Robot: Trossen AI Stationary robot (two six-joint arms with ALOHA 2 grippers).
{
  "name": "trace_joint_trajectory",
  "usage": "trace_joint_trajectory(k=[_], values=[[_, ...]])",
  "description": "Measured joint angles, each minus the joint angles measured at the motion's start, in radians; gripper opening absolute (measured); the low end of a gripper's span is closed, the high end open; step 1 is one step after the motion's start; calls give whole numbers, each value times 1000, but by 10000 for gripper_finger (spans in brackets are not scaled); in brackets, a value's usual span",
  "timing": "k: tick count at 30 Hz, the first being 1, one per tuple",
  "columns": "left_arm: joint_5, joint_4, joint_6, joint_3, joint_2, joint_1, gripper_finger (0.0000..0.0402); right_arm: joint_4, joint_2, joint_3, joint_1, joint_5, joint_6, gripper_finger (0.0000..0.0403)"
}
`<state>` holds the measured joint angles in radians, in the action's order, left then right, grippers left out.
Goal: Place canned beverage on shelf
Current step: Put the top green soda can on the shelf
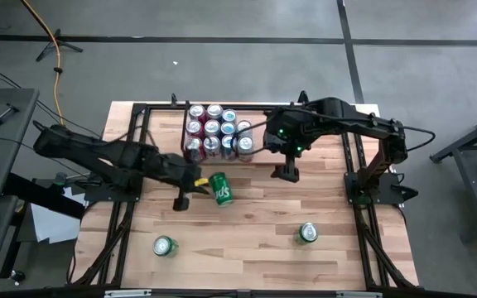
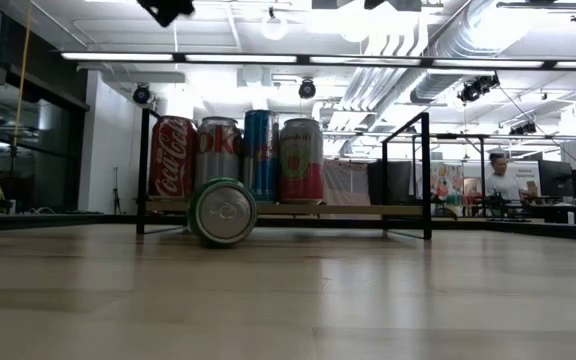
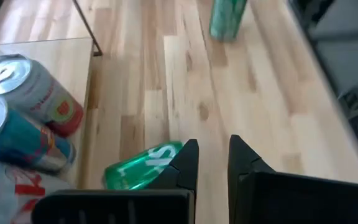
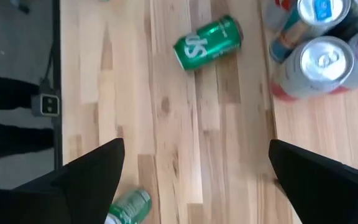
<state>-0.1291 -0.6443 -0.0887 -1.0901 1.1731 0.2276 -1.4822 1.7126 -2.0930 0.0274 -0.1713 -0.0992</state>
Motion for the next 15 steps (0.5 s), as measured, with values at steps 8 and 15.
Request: trace_joint_trajectory(k=[8, 15], values=[[-7, 1, 310, 0, 136, -65, 78, -40, 0, 0, -48, 44, -23, 385], [29, 7, 469, 0, 227, -128, 188, -57, 0, 0, -64, 48, -60, 385]])
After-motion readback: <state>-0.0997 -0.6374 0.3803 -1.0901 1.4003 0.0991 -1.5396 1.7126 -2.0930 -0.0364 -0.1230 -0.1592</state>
